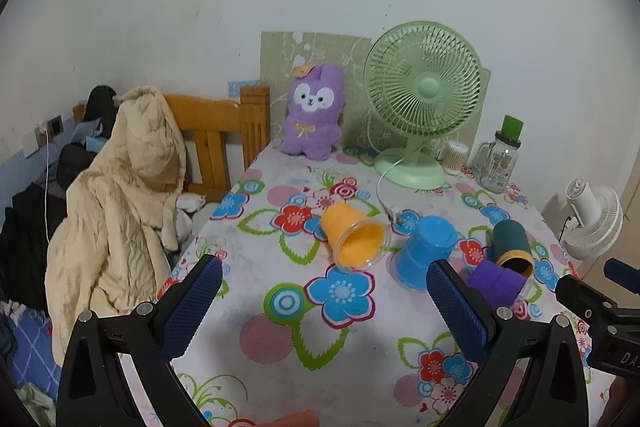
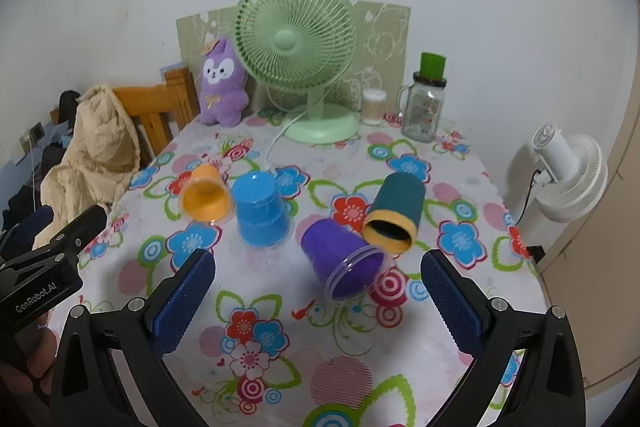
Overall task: Flip cup upside down
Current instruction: 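Reach the right gripper to the orange cup and grasp its body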
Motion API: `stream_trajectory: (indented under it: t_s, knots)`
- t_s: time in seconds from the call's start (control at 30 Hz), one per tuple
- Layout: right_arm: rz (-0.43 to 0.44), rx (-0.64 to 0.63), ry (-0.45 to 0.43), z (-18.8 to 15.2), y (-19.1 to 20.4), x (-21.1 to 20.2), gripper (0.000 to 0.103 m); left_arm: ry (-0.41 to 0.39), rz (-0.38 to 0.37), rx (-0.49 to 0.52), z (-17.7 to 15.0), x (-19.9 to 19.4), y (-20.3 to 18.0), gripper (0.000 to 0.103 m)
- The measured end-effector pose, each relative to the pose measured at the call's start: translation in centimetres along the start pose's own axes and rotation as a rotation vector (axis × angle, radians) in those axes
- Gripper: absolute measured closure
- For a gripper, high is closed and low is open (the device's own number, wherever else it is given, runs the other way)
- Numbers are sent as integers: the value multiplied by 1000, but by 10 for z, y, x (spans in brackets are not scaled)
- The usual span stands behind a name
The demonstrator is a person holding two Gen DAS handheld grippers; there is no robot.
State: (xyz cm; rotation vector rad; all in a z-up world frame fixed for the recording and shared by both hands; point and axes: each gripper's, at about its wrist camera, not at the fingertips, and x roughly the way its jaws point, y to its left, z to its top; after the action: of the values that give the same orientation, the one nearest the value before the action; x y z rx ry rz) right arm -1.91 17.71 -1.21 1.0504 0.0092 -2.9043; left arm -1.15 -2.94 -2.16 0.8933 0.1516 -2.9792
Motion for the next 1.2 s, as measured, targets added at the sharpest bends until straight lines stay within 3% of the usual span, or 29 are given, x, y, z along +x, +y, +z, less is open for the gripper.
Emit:
stream_trajectory:
  t_s: [0.2, 0.33, 0.57, 0.7, 0.97, 1.07, 1.2]
  knots:
    - [71, -23, 54, 4, 11, 28, 0, 46, 12, -18, -8, 18, 12, 0]
    - [182, -44, 112, 31, 23, 60, 0, 63, 10, -25, -6, 33, 23, 0]
    - [258, -169, 179, 83, 71, 113, 0, 123, 48, -10, 7, 75, 39, 0]
    - [331, -238, 283, 99, 103, 153, 0, 180, 43, -46, 12, 96, 53, 0]
    - [326, -342, 434, 112, 148, 221, 0, 256, 61, -20, 9, 130, 61, 0]
    - [308, -352, 495, 111, 152, 240, 11, 277, 62, -32, 7, 141, 64, 0]
    - [303, -405, 573, 103, 159, 257, 13, 296, 41, -33, 8, 150, 64, 0]
